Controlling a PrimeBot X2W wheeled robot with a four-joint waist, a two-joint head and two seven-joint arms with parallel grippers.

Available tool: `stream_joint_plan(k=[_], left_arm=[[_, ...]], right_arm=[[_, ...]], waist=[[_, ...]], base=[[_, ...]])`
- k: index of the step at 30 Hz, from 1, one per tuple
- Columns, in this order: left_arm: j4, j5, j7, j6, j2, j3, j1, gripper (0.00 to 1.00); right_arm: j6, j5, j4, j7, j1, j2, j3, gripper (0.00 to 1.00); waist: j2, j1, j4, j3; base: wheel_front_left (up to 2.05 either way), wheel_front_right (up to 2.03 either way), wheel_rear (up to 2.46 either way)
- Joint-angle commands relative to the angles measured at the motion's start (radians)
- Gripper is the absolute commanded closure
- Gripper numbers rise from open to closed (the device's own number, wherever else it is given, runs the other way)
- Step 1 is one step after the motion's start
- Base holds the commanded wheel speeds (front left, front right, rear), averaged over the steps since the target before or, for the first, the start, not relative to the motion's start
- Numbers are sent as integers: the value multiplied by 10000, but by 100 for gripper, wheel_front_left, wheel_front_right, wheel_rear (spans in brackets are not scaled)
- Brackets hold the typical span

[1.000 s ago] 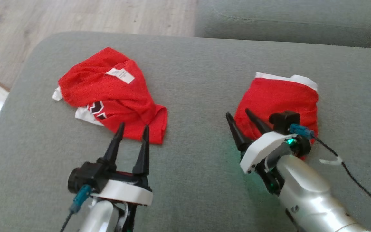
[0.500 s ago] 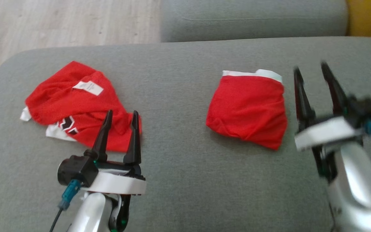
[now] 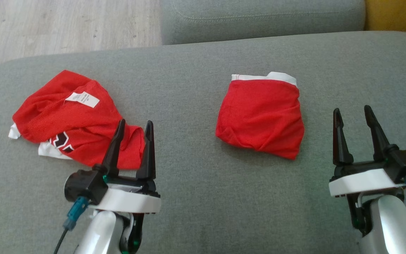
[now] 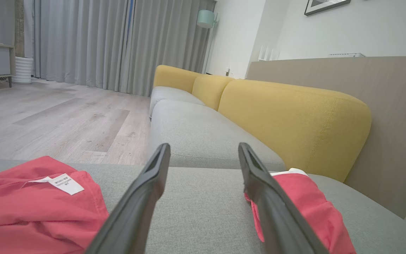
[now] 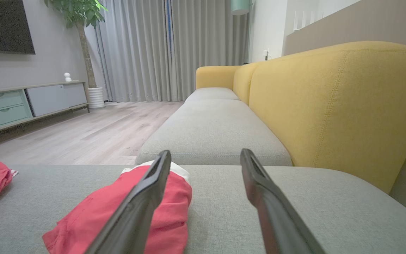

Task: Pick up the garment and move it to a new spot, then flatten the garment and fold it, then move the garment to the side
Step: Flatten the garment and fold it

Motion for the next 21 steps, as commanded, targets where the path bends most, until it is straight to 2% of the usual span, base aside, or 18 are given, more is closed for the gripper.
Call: stream_joint_plan(k=[1, 4, 5, 7, 13, 17, 21], left_arm=[[-387, -5, -51, -35, 28, 298, -386, 0], [-392, -10, -51, -62, 28, 258, -408, 0], [-397, -10, -51, -70, 28, 235, -425, 0], [-408, -3, -51, -90, 28, 181, -477, 0], [-396, -27, -51, -124, 28, 71, -649, 0], [-356, -77, -51, -162, 28, -78, -817, 0], [-348, -150, -51, -190, 28, -275, -1025, 0]], right_arm=[[-7, 29, -425, -106, -167, -9, 252, 0], [-7, 76, -469, -106, -244, -7, 263, 0], [-7, 79, -462, -106, -294, -6, 290, 4], [-7, -8, -399, -106, -482, -5, 334, 100], [-7, -430, 260, -67, -1319, -5, 461, 100], [-7, -577, 1379, 195, -2293, -4, 429, 100], [-7, -930, 2902, 427, -3281, -5, -98, 100]], waist=[[0, 0, 24, 17], [0, 0, 112, 84], [0, 0, 159, 136], [0, 0, 278, 262], [0, 0, 685, 709], [0, 0, 1096, 1172], [0, 0, 1532, 1637]], base=[[0, 0, 0], [0, 0, 0], [0, 0, 0], [0, 0, 0], [0, 0, 0], [0, 0, 0], [0, 0, 0]])
